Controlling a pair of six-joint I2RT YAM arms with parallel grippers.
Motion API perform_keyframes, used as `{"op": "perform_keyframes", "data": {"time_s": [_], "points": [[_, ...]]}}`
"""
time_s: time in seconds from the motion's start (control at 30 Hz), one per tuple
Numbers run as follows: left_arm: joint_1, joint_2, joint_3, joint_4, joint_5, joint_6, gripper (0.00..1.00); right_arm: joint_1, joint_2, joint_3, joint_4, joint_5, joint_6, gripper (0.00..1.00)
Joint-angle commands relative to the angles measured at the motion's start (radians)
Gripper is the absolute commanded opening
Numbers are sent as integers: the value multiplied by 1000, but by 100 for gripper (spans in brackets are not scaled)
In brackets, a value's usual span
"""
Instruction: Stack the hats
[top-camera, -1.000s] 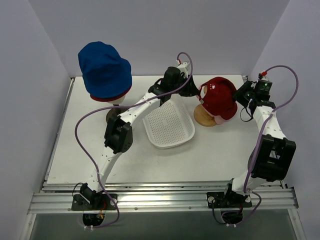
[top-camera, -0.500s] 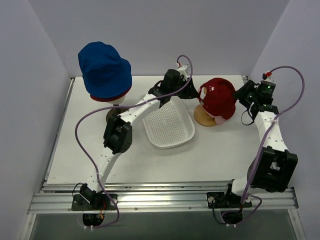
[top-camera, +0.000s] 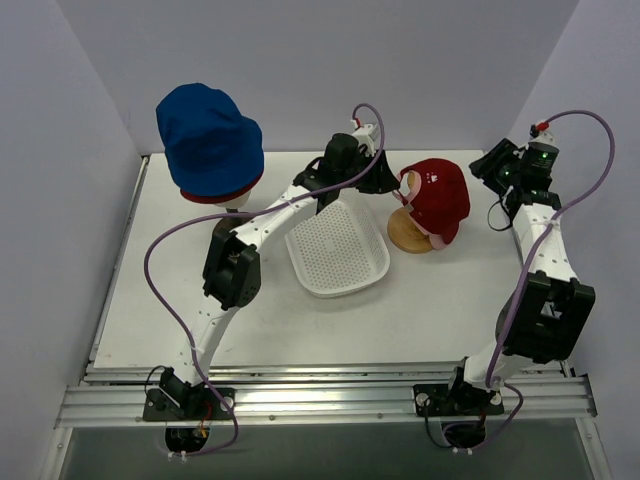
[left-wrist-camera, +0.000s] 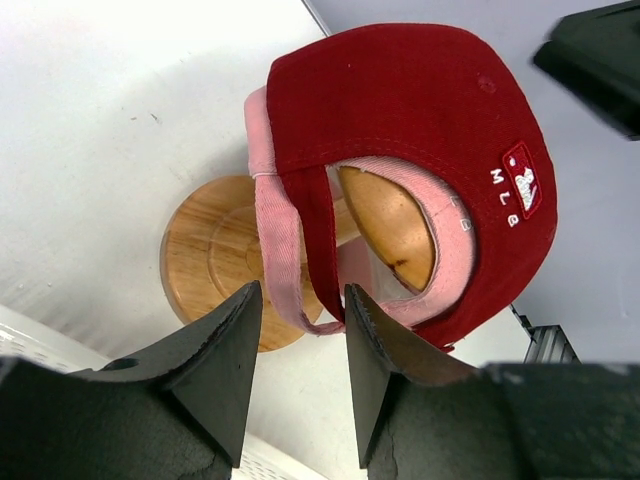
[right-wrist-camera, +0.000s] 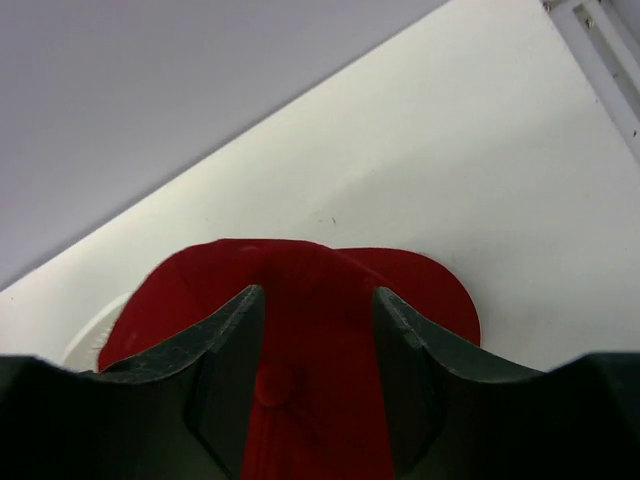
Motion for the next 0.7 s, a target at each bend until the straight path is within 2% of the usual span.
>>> {"op": "perform_keyframes", "data": {"time_s": [0.0,0.37,0.67], "points": [[6,-20,51,36,12,10,47,5,54,-13,38,-36,-12,43],[12,-35,53,28,7,13,47,13,16,-25,24,-21,-9,43],[11,-69,31,45,24,18,48,7,-133,-82,-26,3,5,43]]}}
